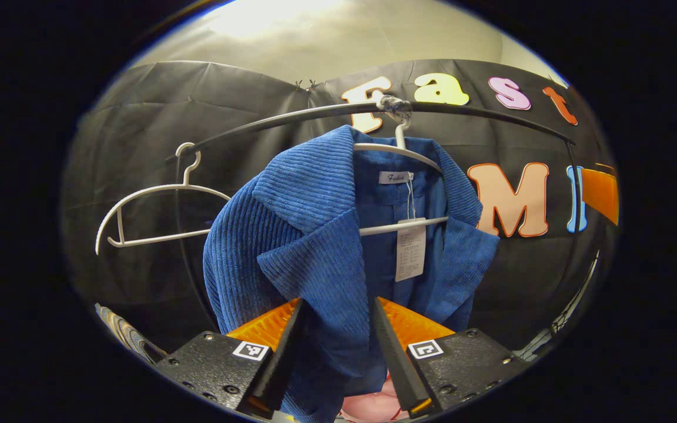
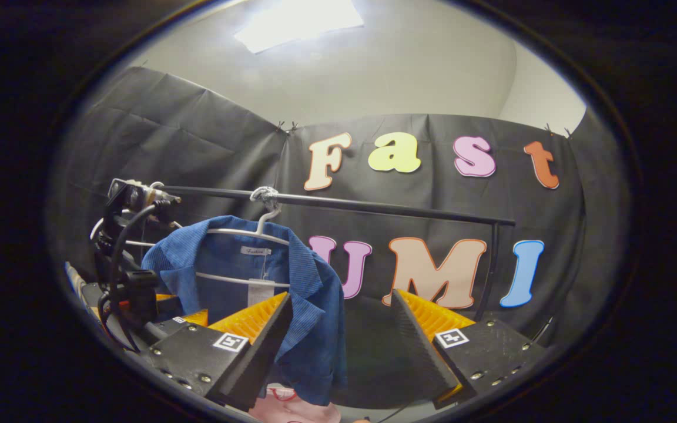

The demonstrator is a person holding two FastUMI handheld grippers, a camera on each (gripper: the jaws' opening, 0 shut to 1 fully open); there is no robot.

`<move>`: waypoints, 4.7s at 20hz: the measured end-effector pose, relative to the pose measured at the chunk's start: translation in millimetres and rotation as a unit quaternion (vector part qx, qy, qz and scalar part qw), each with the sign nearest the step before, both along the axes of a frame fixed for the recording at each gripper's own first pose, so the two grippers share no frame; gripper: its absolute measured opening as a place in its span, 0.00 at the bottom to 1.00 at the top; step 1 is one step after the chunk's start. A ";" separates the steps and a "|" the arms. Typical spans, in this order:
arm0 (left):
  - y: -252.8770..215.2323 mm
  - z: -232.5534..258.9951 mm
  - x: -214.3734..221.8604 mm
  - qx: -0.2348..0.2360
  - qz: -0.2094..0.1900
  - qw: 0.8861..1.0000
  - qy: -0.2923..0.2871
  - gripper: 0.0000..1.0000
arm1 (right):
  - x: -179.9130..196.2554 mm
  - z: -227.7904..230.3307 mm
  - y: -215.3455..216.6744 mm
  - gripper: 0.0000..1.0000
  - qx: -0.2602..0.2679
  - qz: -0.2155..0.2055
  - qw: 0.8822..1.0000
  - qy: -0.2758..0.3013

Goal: Grasp the clothes on the hanger with both hands and then place them into the laundry hamper below.

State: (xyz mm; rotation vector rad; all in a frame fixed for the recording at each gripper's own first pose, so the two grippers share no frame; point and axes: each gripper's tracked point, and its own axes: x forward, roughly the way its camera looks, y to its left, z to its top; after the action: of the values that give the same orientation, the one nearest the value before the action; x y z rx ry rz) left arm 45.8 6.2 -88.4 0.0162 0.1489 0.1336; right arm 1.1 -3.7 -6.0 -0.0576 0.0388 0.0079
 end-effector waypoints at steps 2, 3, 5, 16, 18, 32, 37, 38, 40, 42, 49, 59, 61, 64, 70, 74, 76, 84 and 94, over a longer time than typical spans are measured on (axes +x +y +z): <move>2.3 -0.7 3.0 0.002 -0.003 1.000 -0.003 0.67 | 4.1 -1.6 -0.6 1.00 0.001 0.005 1.000 -0.002; 4.3 -0.2 7.7 0.003 -0.005 1.000 -0.005 0.60 | 10.7 -3.8 -0.3 1.00 0.002 0.007 1.000 -0.002; 11.8 -0.7 8.9 -0.002 -0.003 1.000 -0.006 0.42 | 23.2 -6.9 0.4 1.00 0.003 0.010 1.000 -0.001; 11.8 4.6 3.3 0.012 -0.065 0.998 -0.003 0.00 | 54.9 -41.7 36.1 1.00 0.018 0.025 0.999 0.030; 15.2 7.9 -0.7 0.012 -0.076 0.997 -0.007 0.00 | 68.5 -50.1 44.9 1.00 0.028 0.027 0.999 0.033; 28.0 36.4 -12.9 -0.007 -0.099 0.994 -0.036 0.00 | 147.7 -117.7 71.4 1.00 0.066 0.018 0.994 0.090; 29.6 50.3 -20.0 -0.005 -0.094 0.994 -0.048 0.00 | 161.5 -139.1 73.8 0.80 0.060 0.020 0.992 0.107; 31.4 52.4 -21.0 -0.007 -0.091 0.995 -0.050 0.01 | 163.5 -142.3 71.6 0.80 0.055 0.017 0.992 0.108; 37.6 57.6 -23.5 -0.012 -0.081 0.995 -0.052 0.00 | 169.8 -147.8 69.2 0.58 0.050 0.013 0.992 0.112; 45.8 66.2 -26.8 -0.016 -0.069 0.996 -0.058 0.00 | 172.2 -151.7 66.1 0.39 0.050 0.012 0.992 0.118; 66.6 101.5 -39.7 -0.046 -0.067 0.993 -0.086 0.00 | 174.2 -140.4 28.2 0.08 0.053 -0.048 0.991 0.117; 98.0 132.1 -43.1 -0.055 -0.061 0.992 -0.098 0.02 | 194.5 -106.4 -20.9 0.08 0.070 -0.098 0.990 0.067; 111.9 136.2 -41.8 -0.040 -0.049 0.993 -0.103 0.00 | 198.1 -102.7 -23.2 0.09 0.069 -0.100 0.991 0.062; 127.1 136.9 -35.0 -0.024 -0.034 0.993 -0.107 0.01 | 204.5 -97.0 -24.2 0.08 0.065 -0.098 0.991 0.056; 146.2 111.9 -10.8 -0.024 -0.020 0.996 -0.088 0.00 | 215.6 -98.0 -26.8 0.09 0.064 -0.094 0.992 0.053; 150.3 100.2 -1.3 -0.026 -0.021 0.996 -0.084 0.01 | 224.1 -99.9 -29.4 0.08 0.060 -0.093 0.992 0.052; 151.9 96.1 2.4 -0.028 -0.024 0.996 -0.087 0.00 | 230.4 -100.8 -31.3 0.09 0.057 -0.095 0.993 0.051; 150.1 75.4 17.0 -0.071 -0.035 0.993 -0.092 0.00 | 253.0 -116.6 -42.0 0.08 0.037 -0.108 0.992 0.056; 145.0 48.1 20.0 -0.093 -0.041 0.992 -0.078 0.01 | 267.2 -138.3 -45.0 0.09 0.014 -0.101 0.992 0.070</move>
State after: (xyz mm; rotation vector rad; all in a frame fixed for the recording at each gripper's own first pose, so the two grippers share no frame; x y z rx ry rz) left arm 65.8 151.2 -40.2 -0.1728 0.0039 0.0376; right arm 268.3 -48.8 -144.3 -0.0254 0.1847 -0.1899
